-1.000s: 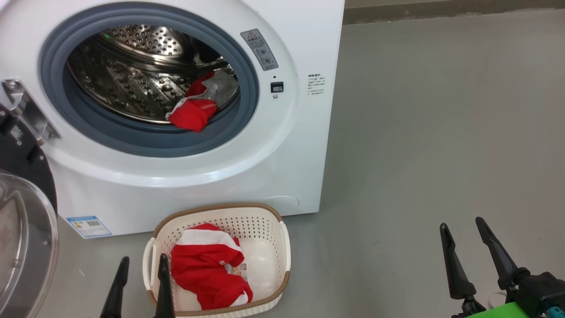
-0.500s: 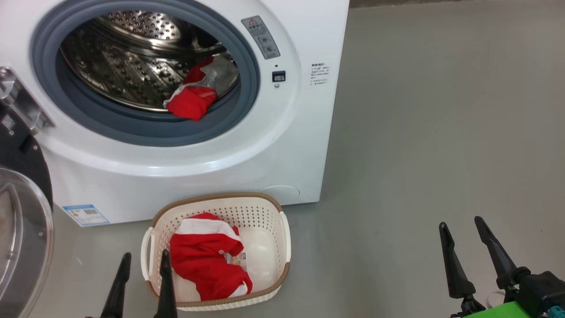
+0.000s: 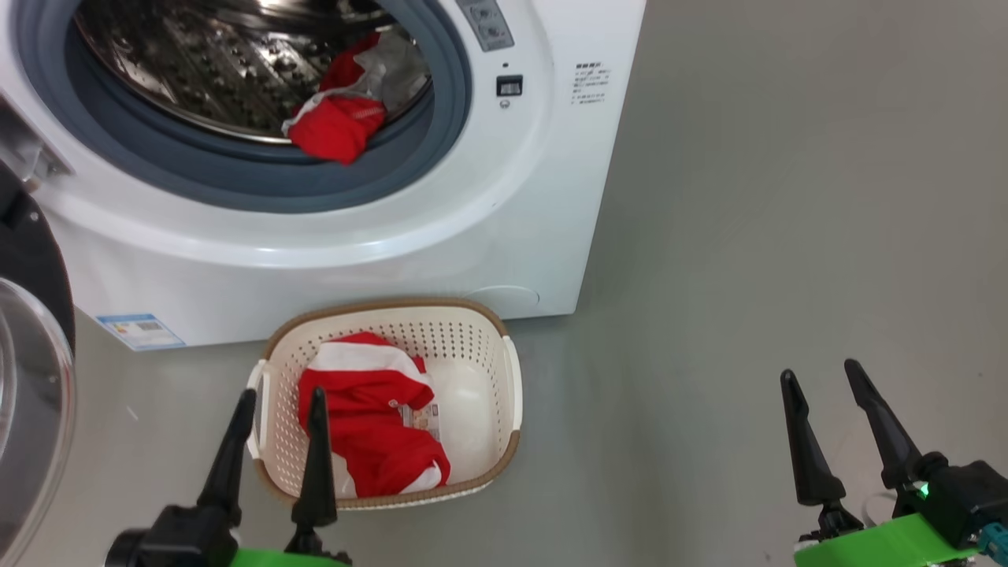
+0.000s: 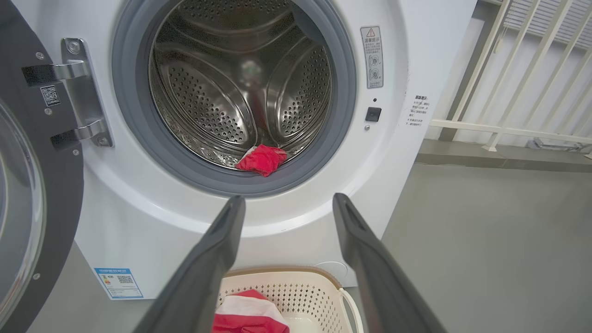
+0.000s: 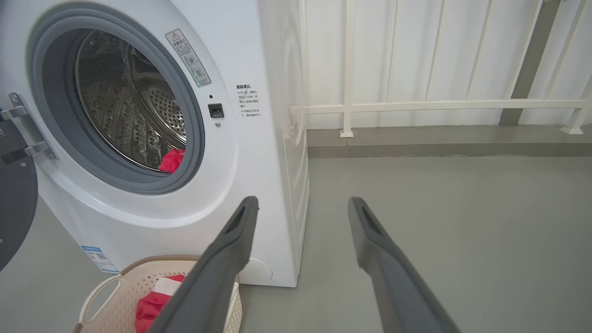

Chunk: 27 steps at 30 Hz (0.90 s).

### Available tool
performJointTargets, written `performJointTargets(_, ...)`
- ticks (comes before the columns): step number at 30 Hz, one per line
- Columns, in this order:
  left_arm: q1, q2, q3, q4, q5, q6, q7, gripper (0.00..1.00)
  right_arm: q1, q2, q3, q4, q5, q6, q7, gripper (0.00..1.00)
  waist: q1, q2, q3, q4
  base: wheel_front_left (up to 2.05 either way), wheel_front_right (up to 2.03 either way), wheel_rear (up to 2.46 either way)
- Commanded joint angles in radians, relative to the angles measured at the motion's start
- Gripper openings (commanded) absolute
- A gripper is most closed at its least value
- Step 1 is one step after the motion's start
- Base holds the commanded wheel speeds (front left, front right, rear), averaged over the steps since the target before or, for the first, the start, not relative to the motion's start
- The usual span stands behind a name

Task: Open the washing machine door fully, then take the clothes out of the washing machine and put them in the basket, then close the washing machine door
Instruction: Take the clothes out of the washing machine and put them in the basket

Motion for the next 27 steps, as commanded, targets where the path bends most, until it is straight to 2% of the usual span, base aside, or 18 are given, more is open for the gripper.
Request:
performJointTargets(1,-0.041,0.010,0.027,-0.013,-0.002,-0.004,-0.003,1.00,-0.043,-0.014,0.028,-0.029,0.006,0.006,-0.006,1.00,0.0000,0.0000,0.028,0.004,0.00,0.00,0.00)
performJointTargets(15,-0.244,0.020,0.039,0.116,-0.012,-0.008,-0.010,1.00,-0.096,-0.014,0.033,-0.036,0.004,0.006,-0.006,1.00,0.0000,0.0000,0.143,-0.014,0.00,0.00,0.00)
performJointTargets(27,-0.473,0.059,0.053,0.215,-0.005,-0.017,-0.011,1.00,-0.143,-0.014,0.045,-0.048,0.000,0.006,-0.006,1.00,0.0000,0.0000,0.263,-0.033,0.00,0.00,0.00)
